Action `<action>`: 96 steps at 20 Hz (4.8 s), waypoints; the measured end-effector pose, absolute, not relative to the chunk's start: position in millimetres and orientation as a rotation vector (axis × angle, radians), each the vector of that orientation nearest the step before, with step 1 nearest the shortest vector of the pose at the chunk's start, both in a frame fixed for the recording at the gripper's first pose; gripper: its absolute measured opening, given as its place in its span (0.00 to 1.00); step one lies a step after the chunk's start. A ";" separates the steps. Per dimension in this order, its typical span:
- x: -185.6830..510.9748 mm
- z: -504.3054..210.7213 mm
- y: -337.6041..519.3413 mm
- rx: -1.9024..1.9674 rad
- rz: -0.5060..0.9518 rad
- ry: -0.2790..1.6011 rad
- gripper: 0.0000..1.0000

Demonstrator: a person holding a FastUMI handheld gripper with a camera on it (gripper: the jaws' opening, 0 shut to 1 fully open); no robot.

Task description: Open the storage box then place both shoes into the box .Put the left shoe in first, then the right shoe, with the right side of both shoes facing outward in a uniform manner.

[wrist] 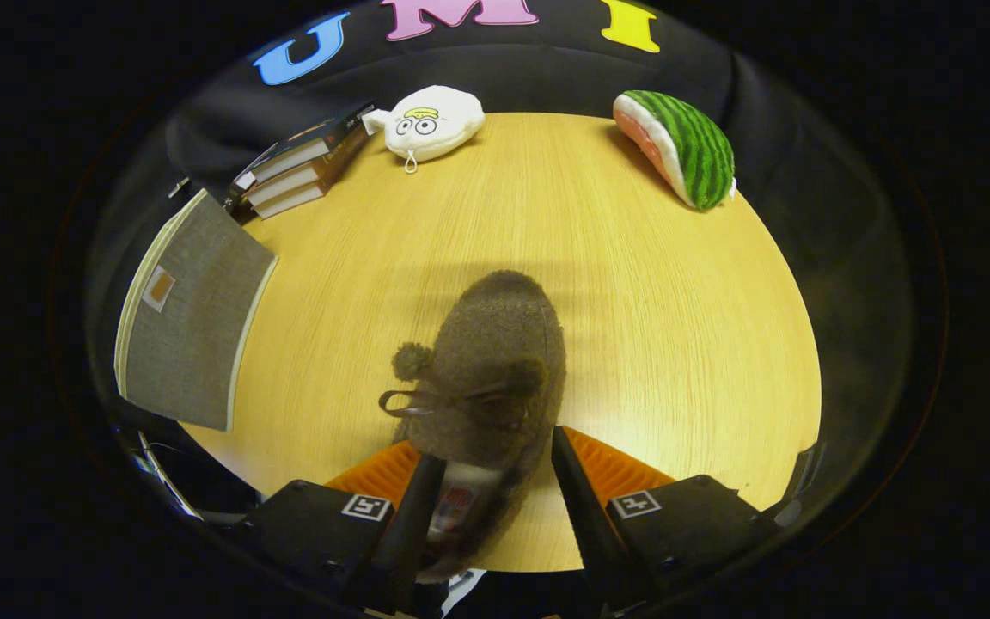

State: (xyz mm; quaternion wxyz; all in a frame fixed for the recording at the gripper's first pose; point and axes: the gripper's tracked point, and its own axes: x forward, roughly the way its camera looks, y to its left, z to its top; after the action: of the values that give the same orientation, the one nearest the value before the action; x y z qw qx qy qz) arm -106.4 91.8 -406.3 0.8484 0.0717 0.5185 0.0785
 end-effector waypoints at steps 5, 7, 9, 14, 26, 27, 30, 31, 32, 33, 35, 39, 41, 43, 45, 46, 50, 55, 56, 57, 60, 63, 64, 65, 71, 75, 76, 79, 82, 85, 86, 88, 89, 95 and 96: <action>-88.6 -406.9 69.2 0.069 0.077 1.017 0.26; -88.0 -405.0 67.3 0.086 0.069 1.016 0.12; -89.2 -395.4 66.3 0.128 0.059 1.015 0.07; -77.0 -332.2 71.7 0.176 0.036 0.936 0.07; -57.0 -187.5 233.2 0.315 0.188 0.865 0.07; -56.6 -180.3 249.8 0.322 0.202 0.866 0.07; -57.6 -164.2 297.9 0.344 0.246 0.877 0.07; -58.7 -161.7 312.4 0.341 0.258 0.884 0.07; -60.0 -160.3 326.3 0.338 0.267 0.891 0.07; -60.4 -161.0 340.4 0.332 0.274 0.902 0.07; -61.6 -165.1 366.1 0.325 0.282 0.916 0.07; -61.1 -183.0 401.5 0.288 0.263 0.952 0.07; -61.3 -197.3 411.0 0.257 0.250 0.971 0.07; -60.7 -209.9 413.5 0.240 0.218 0.978 0.07; -56.6 -215.2 410.5 0.242 0.182 0.964 0.10; -57.8 -216.3 410.2 0.253 0.176 0.965 0.12; -61.9 -204.3 429.8 0.333 0.269 0.940 0.52; -58.5 -198.4 418.4 0.262 0.269 0.886 0.99; -59.9 -198.0 416.0 0.259 0.269 0.883 0.98; -60.1 -198.2 413.3 0.255 0.270 0.879 0.99; -56.4 -194.3 402.2 0.236 0.273 0.840 0.99; -48.5 -180.5 385.3 0.224 0.274 0.771 0.99; -44.9 -176.4 377.0 0.216 0.271 0.745 0.99; -40.3 -172.3 368.3 0.207 0.266 0.721 0.99; -20.2 -148.6 292.7 0.157 0.205 0.589 0.99; -10.3 -141.0 236.3 0.153 0.156 0.541 0.99; -8.5 -141.2 221.6 0.155 0.145 0.528 0.99; -4.3 -138.6 182.7 0.175 0.119 0.503 0.98; -1.3 -134.0 143.4 0.188 0.097 0.467 0.99; 1.2 -127.8 105.7 0.158 0.072 0.418 0.99; 0.8 -123.8 94.8 0.148 0.066 0.396 0.98; -1.1 -114.2 74.8 0.133 0.056 0.353 0.98; -3.2 -108.3 66.3 0.130 0.054 0.333 0.98; -11.7 -85.1 30.7 0.122 0.044 0.219 0.98; -13.4 -86.4 26.4 0.125 0.041 0.218 0.98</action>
State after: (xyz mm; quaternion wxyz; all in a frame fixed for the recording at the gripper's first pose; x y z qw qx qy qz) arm -13.4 26.4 -86.4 0.9919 0.0622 0.1088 0.0202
